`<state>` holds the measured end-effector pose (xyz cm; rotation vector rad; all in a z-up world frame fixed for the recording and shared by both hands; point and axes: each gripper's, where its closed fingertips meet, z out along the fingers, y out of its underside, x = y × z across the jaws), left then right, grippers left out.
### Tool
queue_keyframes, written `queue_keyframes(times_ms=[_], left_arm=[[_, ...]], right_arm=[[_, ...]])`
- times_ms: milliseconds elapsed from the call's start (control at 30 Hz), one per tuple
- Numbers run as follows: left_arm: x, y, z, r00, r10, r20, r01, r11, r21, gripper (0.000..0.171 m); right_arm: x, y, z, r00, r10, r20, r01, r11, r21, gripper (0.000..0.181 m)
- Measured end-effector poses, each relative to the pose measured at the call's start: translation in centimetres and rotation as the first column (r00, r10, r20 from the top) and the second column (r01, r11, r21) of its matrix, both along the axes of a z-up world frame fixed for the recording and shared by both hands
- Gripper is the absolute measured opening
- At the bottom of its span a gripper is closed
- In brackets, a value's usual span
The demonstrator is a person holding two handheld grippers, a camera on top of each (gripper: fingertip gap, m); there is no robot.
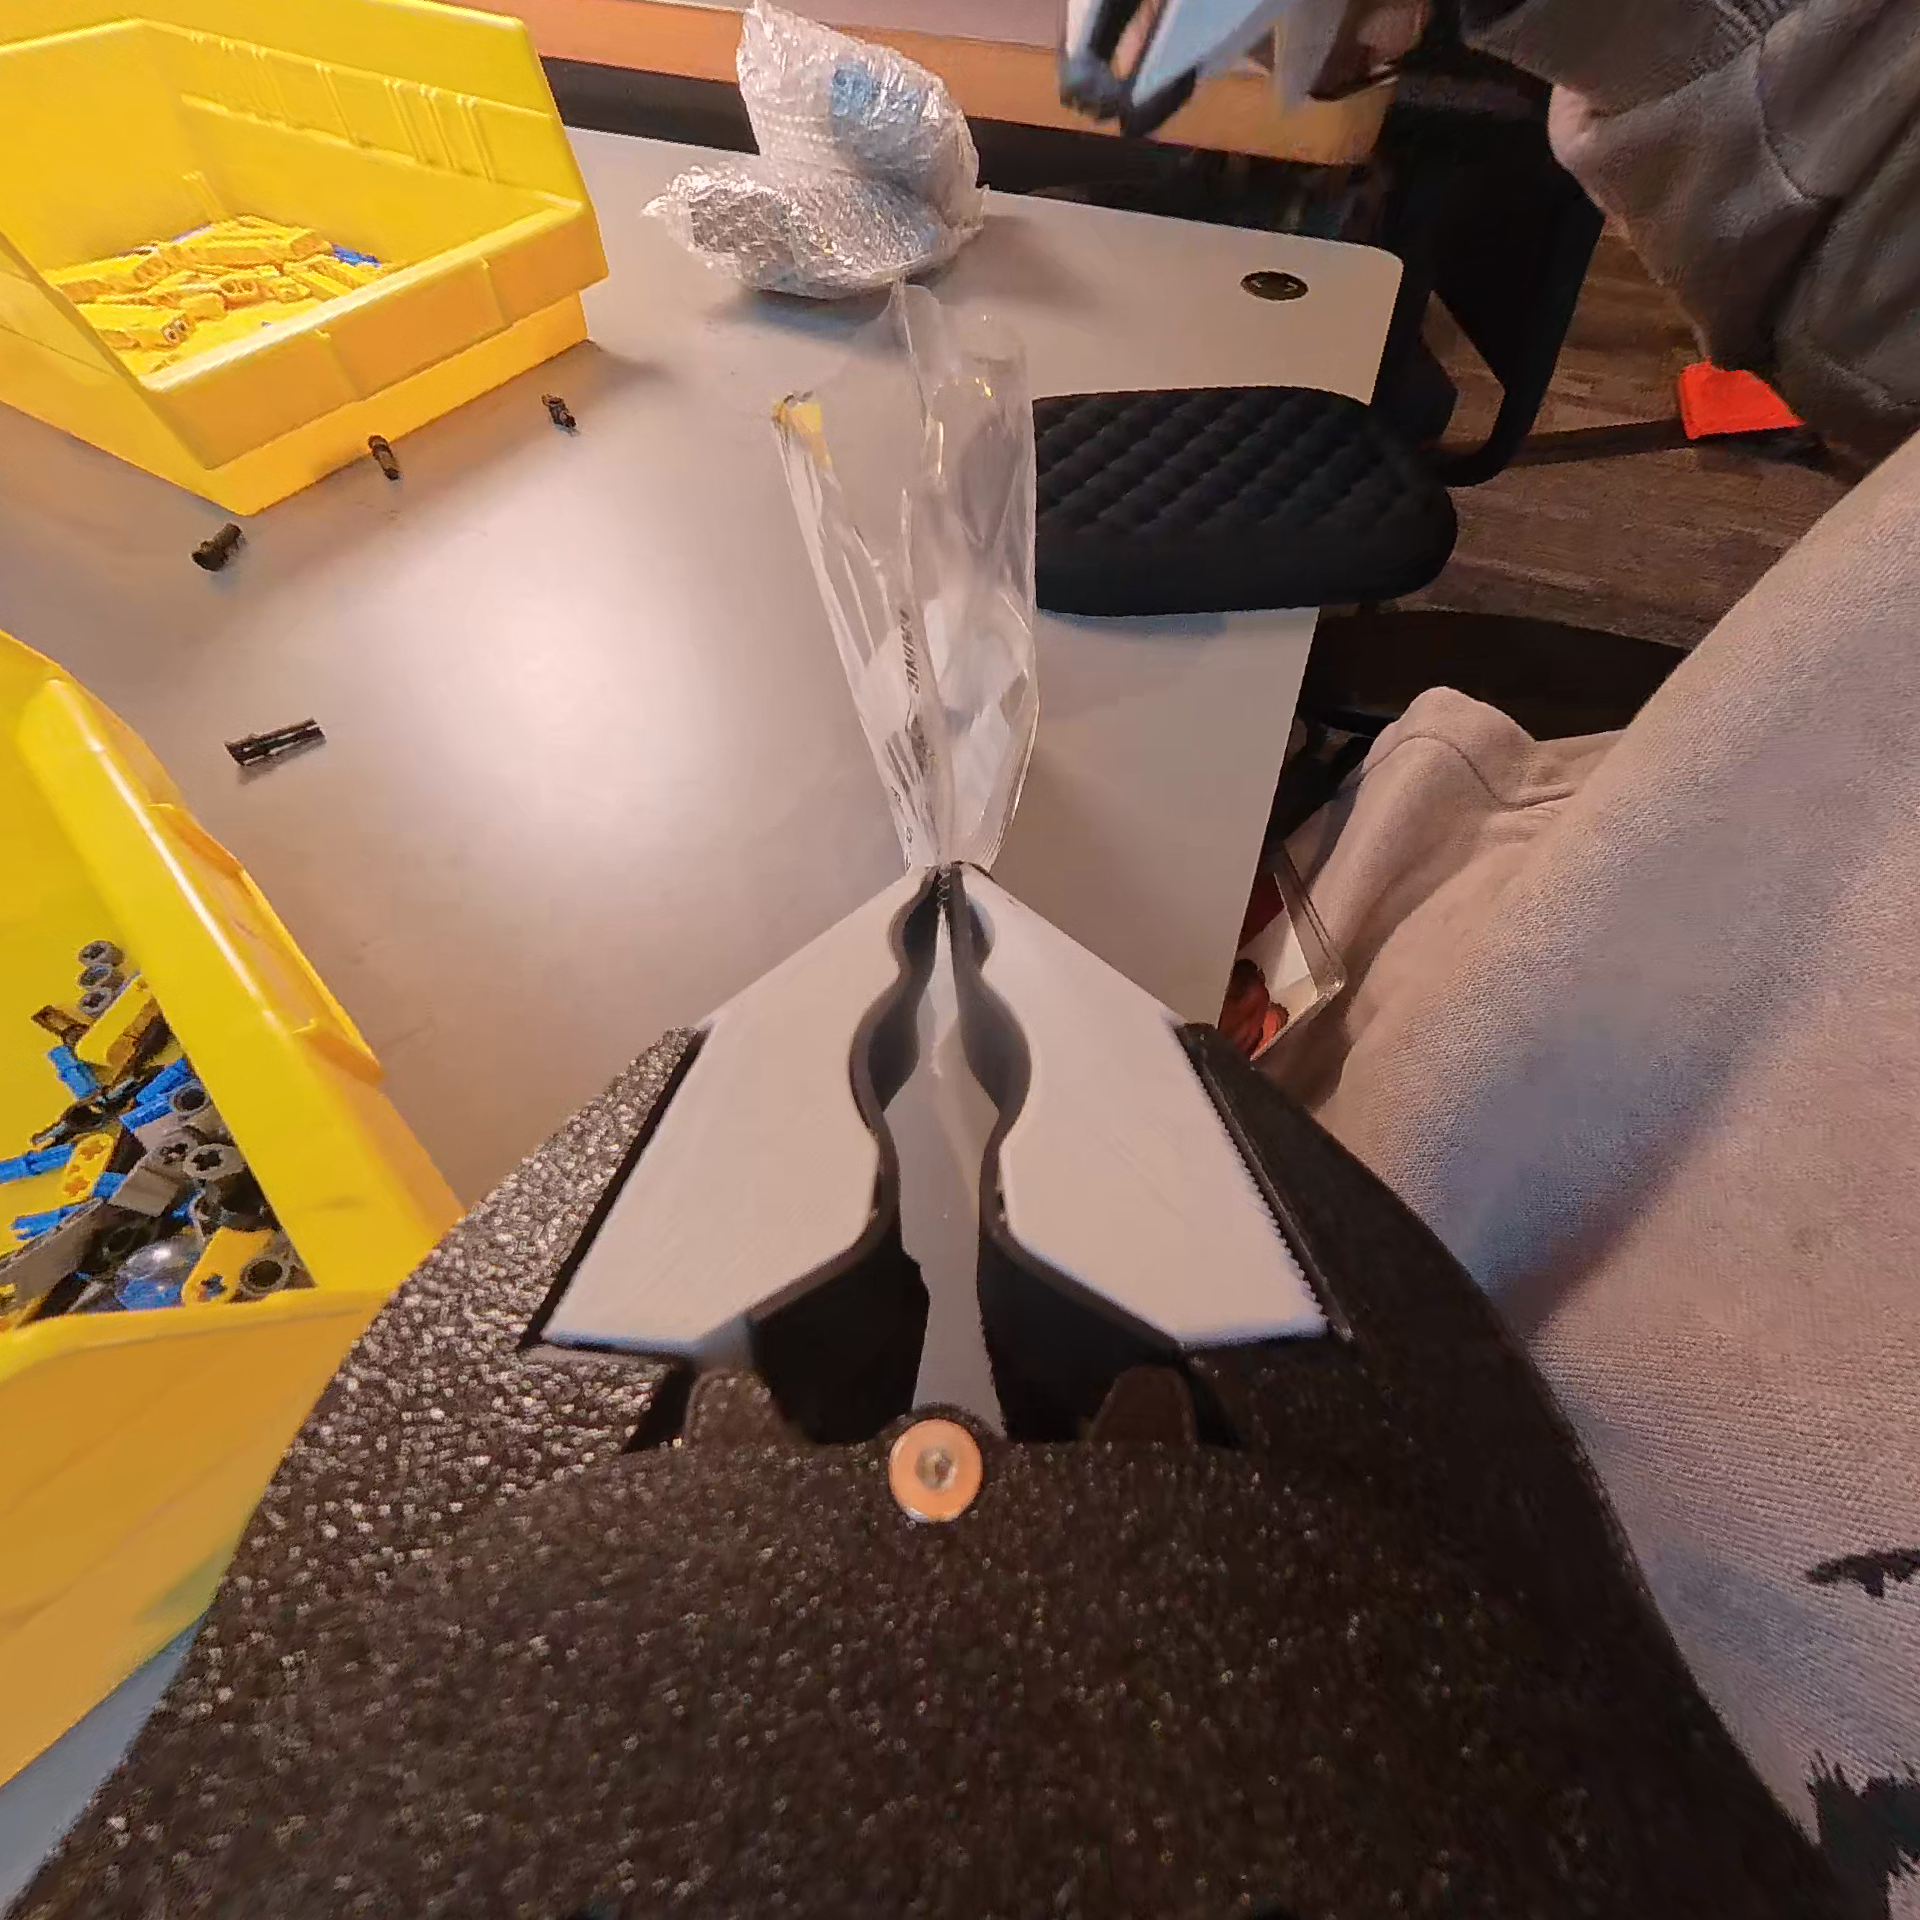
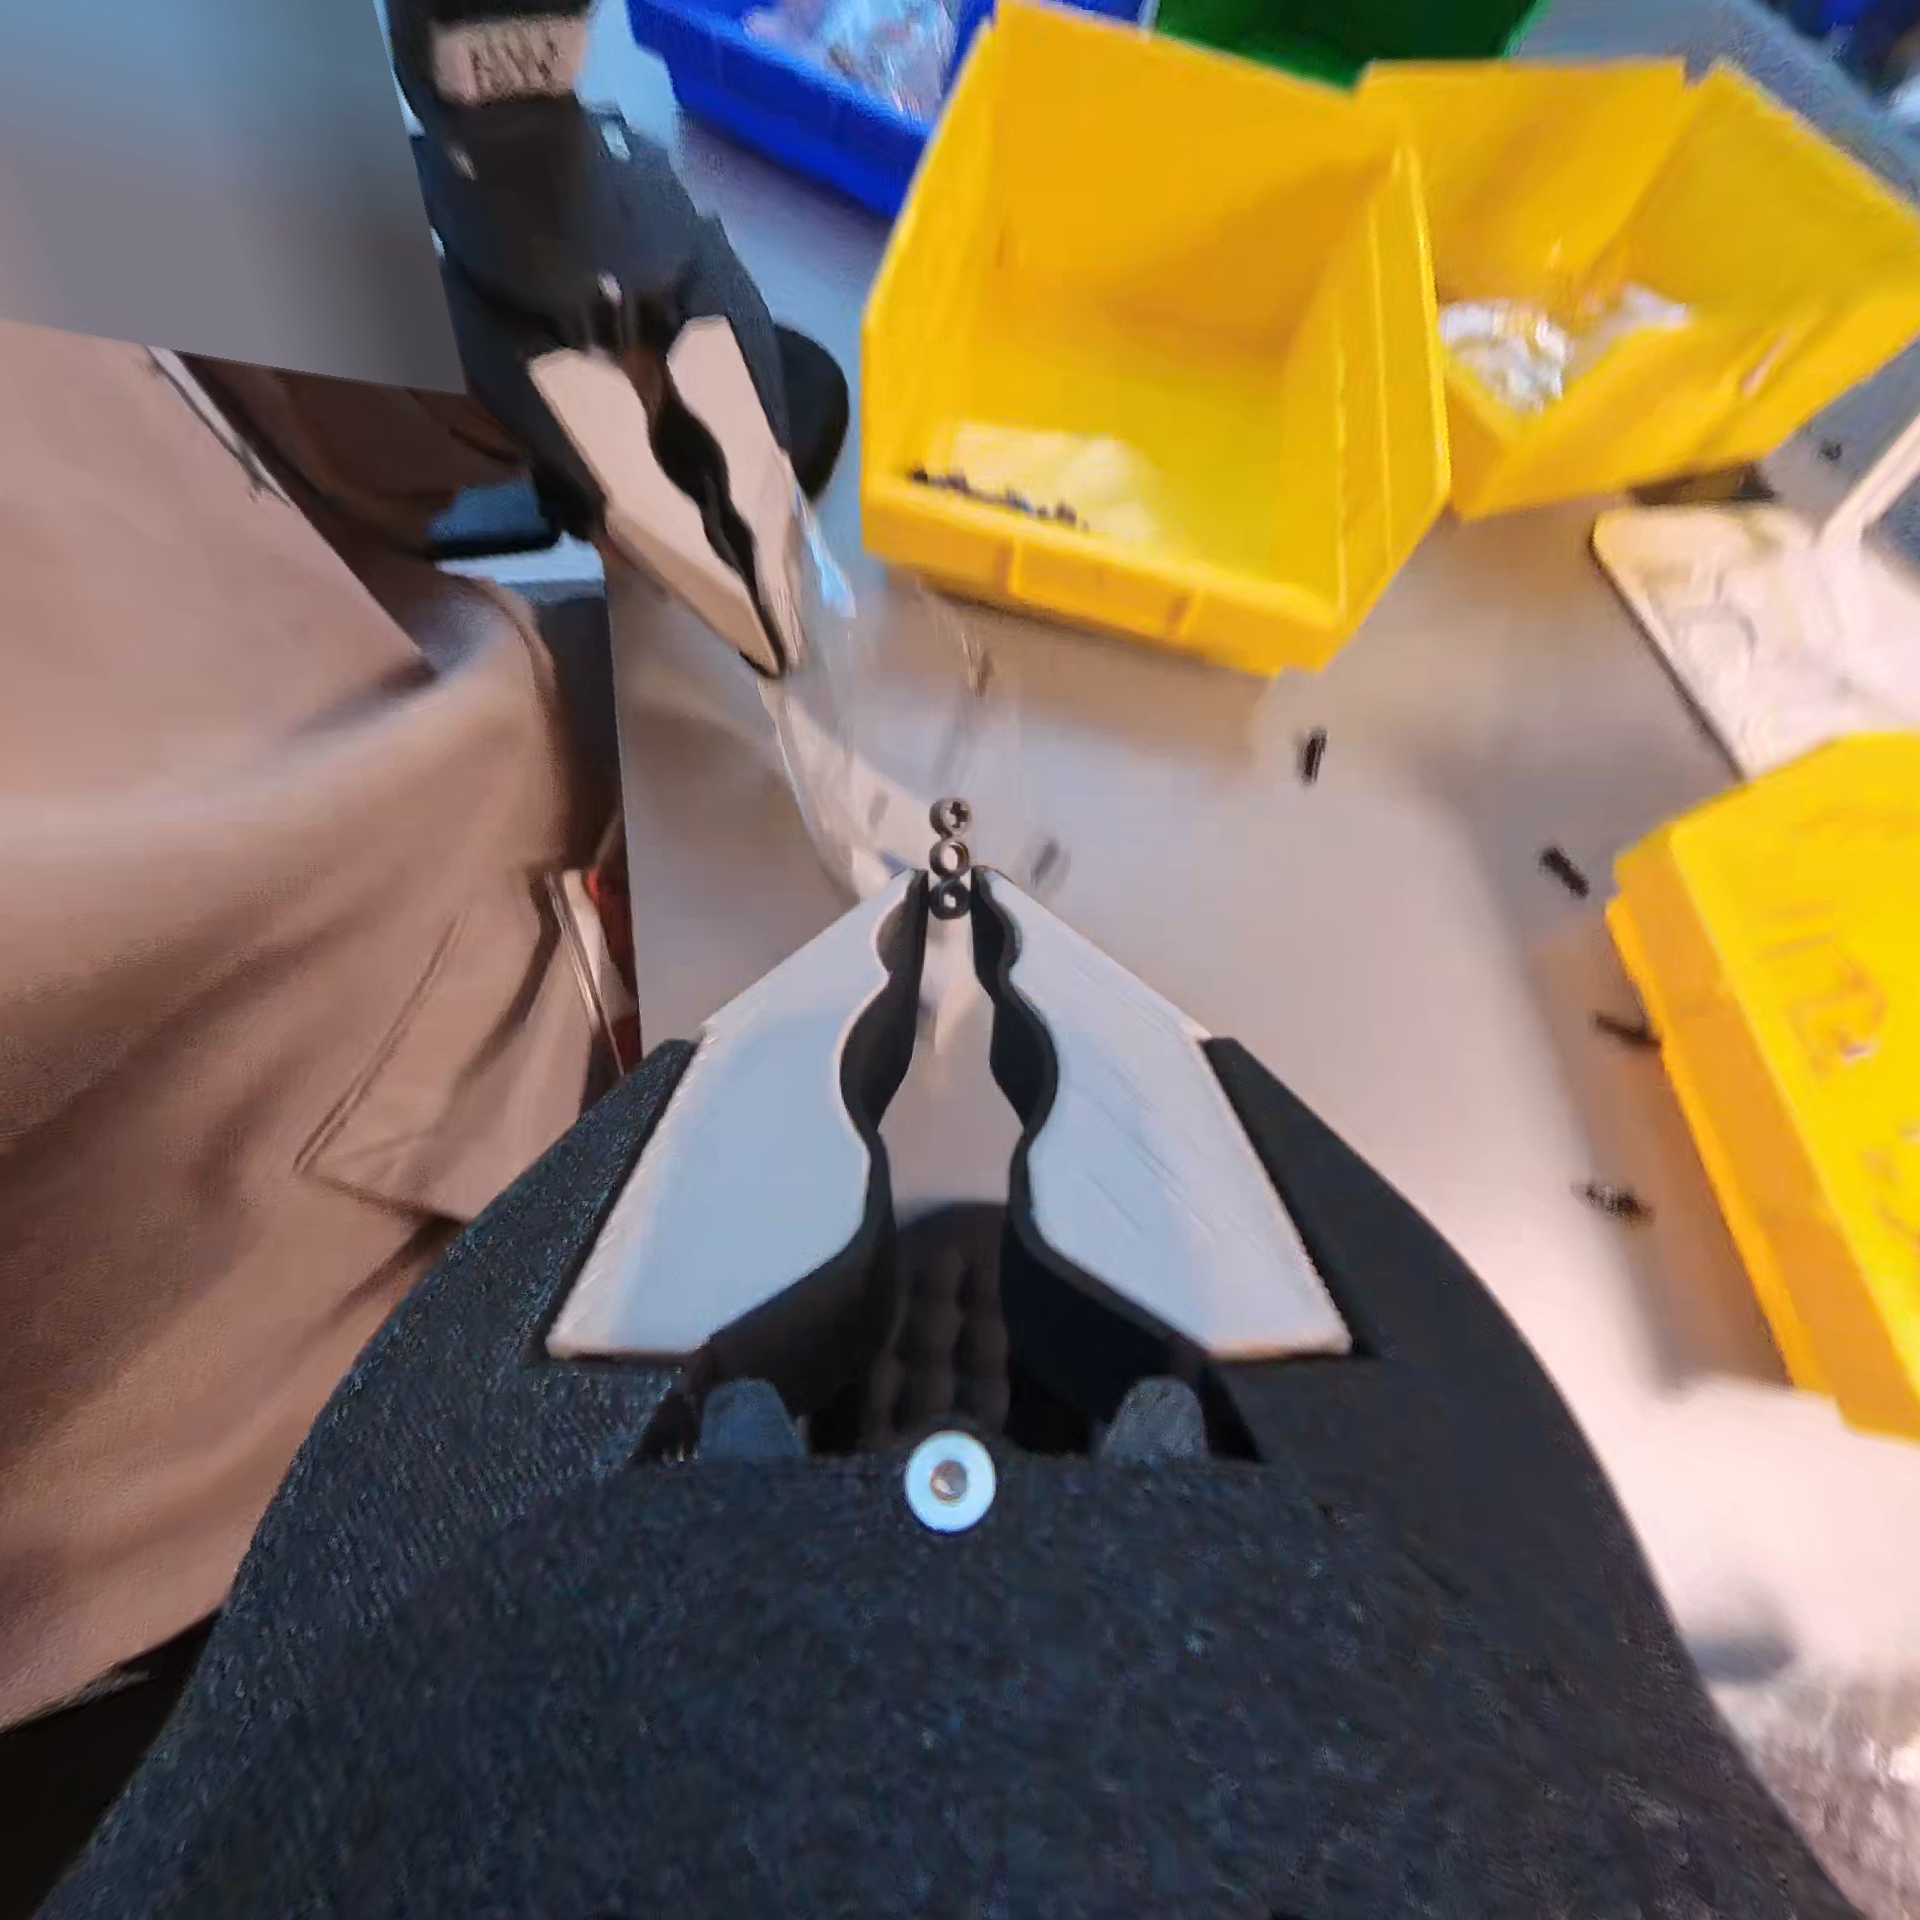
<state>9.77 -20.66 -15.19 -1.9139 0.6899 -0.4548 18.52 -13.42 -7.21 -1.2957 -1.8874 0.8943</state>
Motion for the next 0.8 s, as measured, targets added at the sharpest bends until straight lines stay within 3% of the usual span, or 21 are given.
queue_keyframes(times_ms=[67, 133, 267, 333, 400, 467, 533, 667, 767, 800], left_arm=[[0.1, 0.1, 0.0, 1.0, 0.0, -0.006, 0.0, 1.0, 0.0, 0.0], [0.1, 0.0, 0.0, 1.0, -0.001, -0.009, 0.001, 1.0, 0.0, 0.0], [-0.3, 0.0, -0.1, 1.0, 0.008, -0.007, -0.008, 1.0, -0.003, 0.0], [-0.6, 0.0, -0.1, 1.0, 0.015, 0.001, -0.015, 1.0, -0.007, 0.0], [-0.6, 0.1, -0.1, 1.0, 0.015, 0.006, -0.015, 1.0, -0.007, 0.0], [-0.6, 0.1, -0.1, 1.0, 0.013, 0.001, -0.013, 1.0, -0.002, 0.0], [-0.6, 0.1, -0.2, 1.0, 0.013, -0.005, -0.013, 1.0, -0.001, 0.0], [-0.7, 0.0, -0.2, 1.0, 0.019, -0.006, -0.019, 1.0, -0.005, 0.0], [-0.7, 0.0, -0.2, 1.0, 0.024, -0.009, -0.024, 1.0, -0.012, 0.0], [-0.8, 0.0, -0.3, 1.0, 0.026, -0.011, -0.026, 1.0, -0.013, 0.0]], right_arm=[[-2.7, -1.4, 1.1, 0.997, 0.071, -0.038, -0.07, 0.997, 0.018, 0.007], [-4.5, -1.9, 0.4, 0.994, 0.106, -0.007, -0.106, 0.993, 0.061, 0.011], [-4.0, -0.7, 0.8, 0.997, 0.074, -0.036, -0.073, 0.997, 0.02, 0.021], [-1.7, 3.0, 1.2, 0.997, -0.06, -0.051, 0.061, 0.998, 0.018, 0.02], [2.2, 9.4, -0.3, 0.961, -0.275, -0.012, 0.275, 0.958, 0.077, 0.018], [7.8, 16.6, -4.2, 0.856, -0.51, 0.089, 0.488, 0.852, 0.187, 0.018], [12.4, 20.8, -8.6, 0.747, -0.635, 0.199, 0.609, 0.773, 0.179, 0.02], [13.3, 22.8, -12.0, 0.703, -0.679, 0.21, 0.692, 0.721, 0.015, 0.024], [12.2, 23.5, -13.1, 0.697, -0.678, 0.234, 0.691, 0.722, 0.033, 0.024], [12.2, 24.0, -13.5, 0.681, -0.688, 0.25, 0.7, 0.712, 0.052, 0.017]])
